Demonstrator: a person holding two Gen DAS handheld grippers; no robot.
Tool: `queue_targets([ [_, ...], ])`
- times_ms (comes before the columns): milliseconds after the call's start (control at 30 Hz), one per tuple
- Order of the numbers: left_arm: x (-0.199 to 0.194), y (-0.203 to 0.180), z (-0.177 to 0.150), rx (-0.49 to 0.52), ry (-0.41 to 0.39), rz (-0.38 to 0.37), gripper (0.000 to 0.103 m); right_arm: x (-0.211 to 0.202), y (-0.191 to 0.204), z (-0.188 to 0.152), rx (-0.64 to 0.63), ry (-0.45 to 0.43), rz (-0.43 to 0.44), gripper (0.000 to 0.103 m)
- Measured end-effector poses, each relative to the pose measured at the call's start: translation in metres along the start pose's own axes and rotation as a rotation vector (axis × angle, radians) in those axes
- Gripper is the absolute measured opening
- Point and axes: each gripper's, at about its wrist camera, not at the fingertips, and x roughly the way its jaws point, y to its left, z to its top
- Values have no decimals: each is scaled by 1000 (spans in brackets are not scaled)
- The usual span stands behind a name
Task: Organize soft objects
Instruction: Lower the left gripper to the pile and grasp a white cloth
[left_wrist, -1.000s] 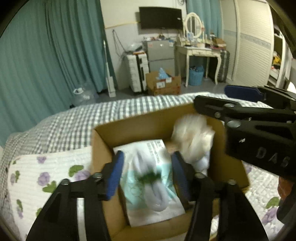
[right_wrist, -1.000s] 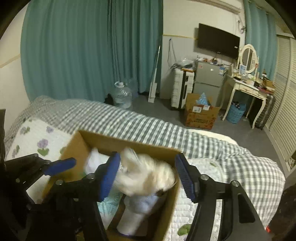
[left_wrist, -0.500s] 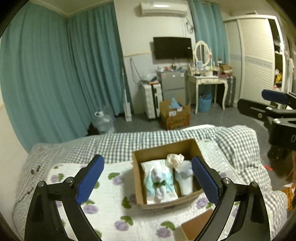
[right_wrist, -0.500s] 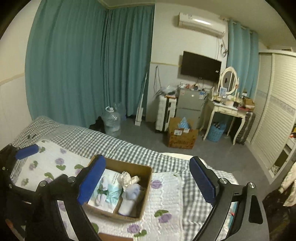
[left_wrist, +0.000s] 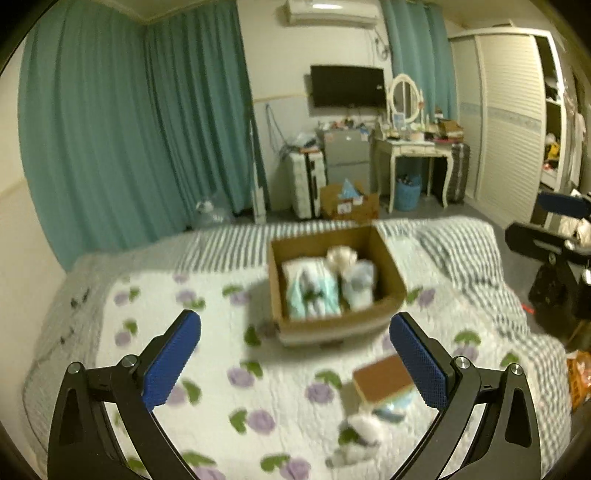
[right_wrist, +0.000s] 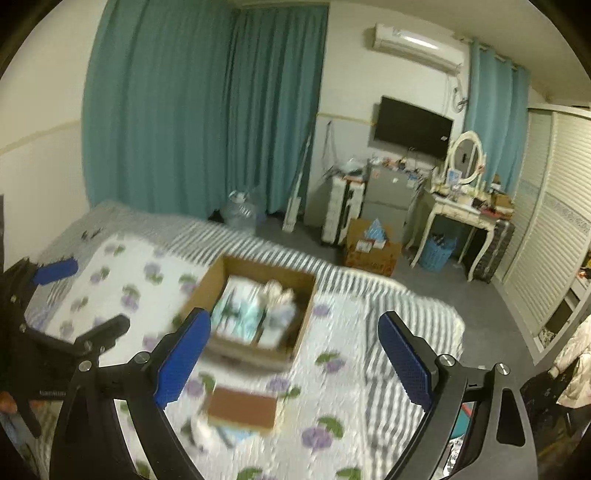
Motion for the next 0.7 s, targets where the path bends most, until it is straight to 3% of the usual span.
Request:
queue_targets([
  [133,11,0,-48,-50,28,8,103,14,16,-55,-9,32,24,92],
  [400,62,-5,-118,-128,177,-17,103,74,40,-143,16,164,61,92],
  [567,88,-17,-149,-95,266,-30,103,115,44,-183,36,282,78,92],
  [700,105,-32,-169,-59,333,-84,102,135,41,-199,61,345,92,92],
])
